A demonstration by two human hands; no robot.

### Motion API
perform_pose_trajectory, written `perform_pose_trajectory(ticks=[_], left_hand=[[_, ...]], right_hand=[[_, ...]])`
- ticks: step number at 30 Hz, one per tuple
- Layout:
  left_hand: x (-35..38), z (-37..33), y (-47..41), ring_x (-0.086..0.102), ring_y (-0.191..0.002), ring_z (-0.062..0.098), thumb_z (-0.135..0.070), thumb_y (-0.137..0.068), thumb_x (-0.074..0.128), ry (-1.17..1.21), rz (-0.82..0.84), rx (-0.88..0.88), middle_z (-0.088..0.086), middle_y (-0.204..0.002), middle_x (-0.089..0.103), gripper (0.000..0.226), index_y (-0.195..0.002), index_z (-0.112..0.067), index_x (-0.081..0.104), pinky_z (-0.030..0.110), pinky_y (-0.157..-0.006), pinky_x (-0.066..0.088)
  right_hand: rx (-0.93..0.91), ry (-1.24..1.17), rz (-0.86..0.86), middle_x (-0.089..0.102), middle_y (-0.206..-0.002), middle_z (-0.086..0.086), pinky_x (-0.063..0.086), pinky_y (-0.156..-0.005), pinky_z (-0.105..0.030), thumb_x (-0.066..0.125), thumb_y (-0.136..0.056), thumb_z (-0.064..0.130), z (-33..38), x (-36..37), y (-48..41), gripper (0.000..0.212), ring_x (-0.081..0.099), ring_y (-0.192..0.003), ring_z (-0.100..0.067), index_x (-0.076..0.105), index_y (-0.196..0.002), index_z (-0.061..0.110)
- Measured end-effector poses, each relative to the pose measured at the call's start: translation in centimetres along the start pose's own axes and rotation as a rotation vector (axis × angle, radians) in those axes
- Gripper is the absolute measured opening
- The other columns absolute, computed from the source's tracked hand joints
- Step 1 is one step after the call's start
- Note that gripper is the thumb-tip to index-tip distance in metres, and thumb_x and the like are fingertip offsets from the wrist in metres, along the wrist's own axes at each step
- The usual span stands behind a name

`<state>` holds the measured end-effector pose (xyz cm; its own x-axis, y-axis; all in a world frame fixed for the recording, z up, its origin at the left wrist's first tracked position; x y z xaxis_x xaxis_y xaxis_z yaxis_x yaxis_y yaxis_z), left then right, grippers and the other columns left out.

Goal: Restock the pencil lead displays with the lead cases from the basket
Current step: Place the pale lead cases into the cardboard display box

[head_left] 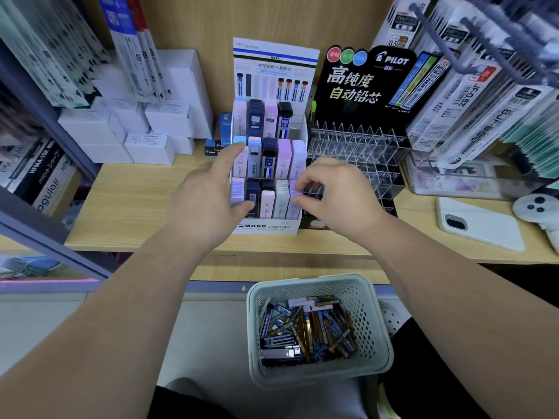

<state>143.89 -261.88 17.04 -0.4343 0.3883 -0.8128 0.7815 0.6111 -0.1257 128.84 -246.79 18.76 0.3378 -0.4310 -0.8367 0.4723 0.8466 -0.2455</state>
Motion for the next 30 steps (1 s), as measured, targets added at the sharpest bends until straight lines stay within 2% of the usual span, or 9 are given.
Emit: perform_pose_trajectory(ticks=[4,7,10,13,15,19,23,26,30], left_hand=[[-0.2,-0.1,0.8,0.059,-0.109,0.029,-0.041,-0.072,0.086,0.030,0.015,-0.019,0.007,-0.122,0.060,0.110,-0.153,-0.044,0.012,0.046,-0.091,0.050],[-0.5,0.7,2.5,0.058,-0.115,0.028,-0.048,-0.071,0.085,0.020,-0.038,-0.053,0.006,-0.132,0.059,0.116,-0.155,-0.039,0.006,0.044,-0.094,0.049],[0.2,3.4,5.1,0.055,-0.116,0.029,-0.050,-0.072,0.082,0.015,0.034,-0.193,0.004,-0.129,0.059,0.112,-0.155,-0.037,0.008,0.045,-0.097,0.047],[1.7,5.6,8.1,0.049,-0.119,0.034,-0.049,-0.075,0.079,-0.109,0.132,-0.240,0.007,-0.131,0.058,0.096,-0.153,-0.027,0.028,0.049,-0.100,0.044],[2.3,5.7,9.6,0.050,-0.114,0.040,-0.044,-0.078,0.079,-0.208,0.046,-0.181,0.013,-0.129,0.058,0.076,-0.143,-0.018,0.048,0.052,-0.097,0.045],[3.1,3.4,12.1,0.057,-0.094,0.039,-0.036,-0.077,0.072,-0.246,-0.112,-0.008,0.013,-0.104,0.063,0.043,-0.111,-0.011,0.067,0.045,-0.083,0.046],[7.4,4.7,15.0,0.059,-0.080,0.018,-0.034,-0.083,0.075,-0.087,0.217,-0.281,-0.010,-0.085,0.060,0.024,-0.102,-0.026,0.063,0.033,-0.070,0.046],[13.2,8.4,17.9,0.062,-0.081,0.013,-0.043,-0.088,0.068,0.009,0.601,-0.601,-0.008,-0.096,0.065,0.030,-0.113,-0.030,0.059,0.030,-0.074,0.047],[18.3,10.6,19.6,0.070,-0.080,0.024,-0.046,-0.096,0.057,0.303,0.690,-0.910,-0.001,-0.099,0.070,0.026,-0.115,-0.028,0.062,0.030,-0.065,0.051]], right_hand=[[0.016,-0.091,-0.082,0.055,-0.090,0.016,0.057,-0.071,-0.031,0.081,-0.084,0.024,-0.4,-0.4,1.7,0.015,0.057,-0.080,-0.007,0.072,-0.095,0.016],[-0.105,-0.033,-0.053,0.062,-0.088,0.009,0.056,-0.068,-0.025,0.067,-0.094,0.021,-0.2,-0.1,4.7,0.008,0.060,-0.076,-0.007,0.072,-0.093,0.015],[-0.150,0.060,0.291,0.064,-0.086,0.012,0.057,-0.066,-0.025,0.061,-0.097,0.030,-1.9,3.4,9.4,0.014,0.061,-0.074,-0.005,0.072,-0.094,0.021],[0.085,0.056,0.628,0.070,-0.099,0.008,0.057,-0.079,-0.035,0.066,-0.096,0.035,-6.4,8.2,13.4,0.017,0.064,-0.085,-0.008,0.072,-0.106,0.023],[0.266,0.039,0.831,0.070,-0.113,0.002,0.053,-0.090,-0.033,0.066,-0.097,0.033,-9.6,10.9,15.4,0.025,0.064,-0.097,-0.013,0.070,-0.118,0.021],[0.489,0.044,0.924,0.064,-0.133,-0.005,0.046,-0.090,-0.028,0.061,-0.100,0.028,-14.8,14.4,17.7,0.035,0.061,-0.111,-0.021,0.062,-0.133,0.017],[0.581,0.094,0.963,0.063,-0.131,-0.014,0.047,-0.070,-0.028,0.052,-0.104,0.022,-17.6,16.9,19.5,0.040,0.062,-0.085,-0.021,0.053,-0.144,0.015],[0.635,0.039,0.923,0.057,-0.140,-0.015,0.040,-0.050,-0.024,0.048,-0.105,0.016,-18.2,19.1,20.3,0.046,0.054,-0.062,-0.011,0.046,-0.151,0.022],[0.696,0.008,0.862,0.054,-0.146,-0.013,0.039,-0.044,-0.020,0.044,-0.105,0.009,-19.1,21.0,20.7,0.048,0.052,-0.057,-0.010,0.046,-0.151,0.026]])
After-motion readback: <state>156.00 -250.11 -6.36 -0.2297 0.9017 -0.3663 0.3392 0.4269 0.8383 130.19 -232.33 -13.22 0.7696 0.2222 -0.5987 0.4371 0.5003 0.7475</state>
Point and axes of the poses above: each hand's wrist, its own y-axis away from the middle knuckle, its own x-axis out of the palm, z = x × y, the point moved 5 cm from there along -y, towards the middle knuckle
